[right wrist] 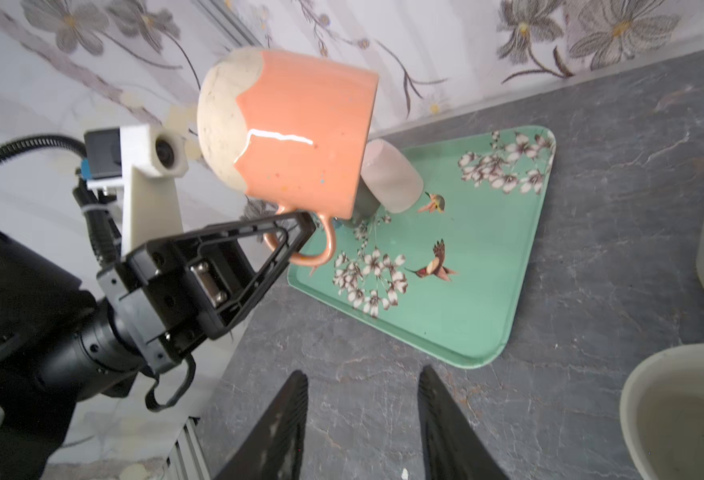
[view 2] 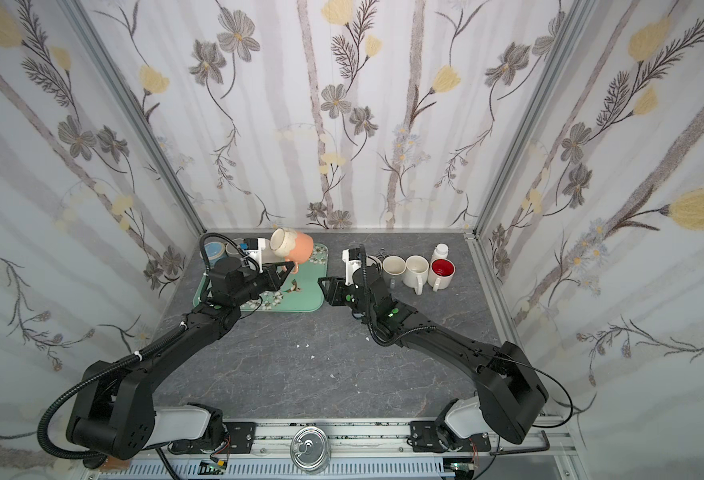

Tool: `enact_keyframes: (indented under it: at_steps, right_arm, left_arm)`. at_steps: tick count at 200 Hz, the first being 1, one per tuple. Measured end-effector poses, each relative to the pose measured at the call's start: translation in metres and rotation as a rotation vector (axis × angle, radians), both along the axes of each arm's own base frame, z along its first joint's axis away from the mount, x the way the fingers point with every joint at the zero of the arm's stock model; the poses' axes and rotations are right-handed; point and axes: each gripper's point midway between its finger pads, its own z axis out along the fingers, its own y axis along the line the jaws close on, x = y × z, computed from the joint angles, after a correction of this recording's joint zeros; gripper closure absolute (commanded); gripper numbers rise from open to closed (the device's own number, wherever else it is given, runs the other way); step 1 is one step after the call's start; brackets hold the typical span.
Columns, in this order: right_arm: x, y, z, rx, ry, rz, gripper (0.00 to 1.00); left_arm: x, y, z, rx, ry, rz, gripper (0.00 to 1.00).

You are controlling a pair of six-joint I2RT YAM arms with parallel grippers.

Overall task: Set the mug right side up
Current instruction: 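Lift the orange-cream mug with the left gripper toward the approaching right gripper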

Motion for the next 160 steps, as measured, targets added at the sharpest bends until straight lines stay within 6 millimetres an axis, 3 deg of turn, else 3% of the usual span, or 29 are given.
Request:
enact_keyframes:
  at_steps: [48,86,119,160]
  right_arm:
    - [0.001,-0.004,0.039,0.148,-0.043,0.060,0.53]
    - [-0.002,0.011,0.059,0.250,-0.060,0.179,0.52]
    - [-0.003,0.024,0.064,0.321,-0.037,0.254,0.54]
    - [-0.005,0.031,0.085,0.381,-0.065,0.310,0.54]
  left_arm:
    - [-0.016,-0.015,0.053,-0.194,-0.070,-0.114,1.00]
    - [-0.031,-0.023,0.084,-0.329,-0.099,-0.202,1.00]
    - [-0.041,-0.029,0.097,-0.379,-0.111,-0.256,1.00]
    - [-0.051,-0.036,0.104,-0.408,-0.101,-0.299,1.00]
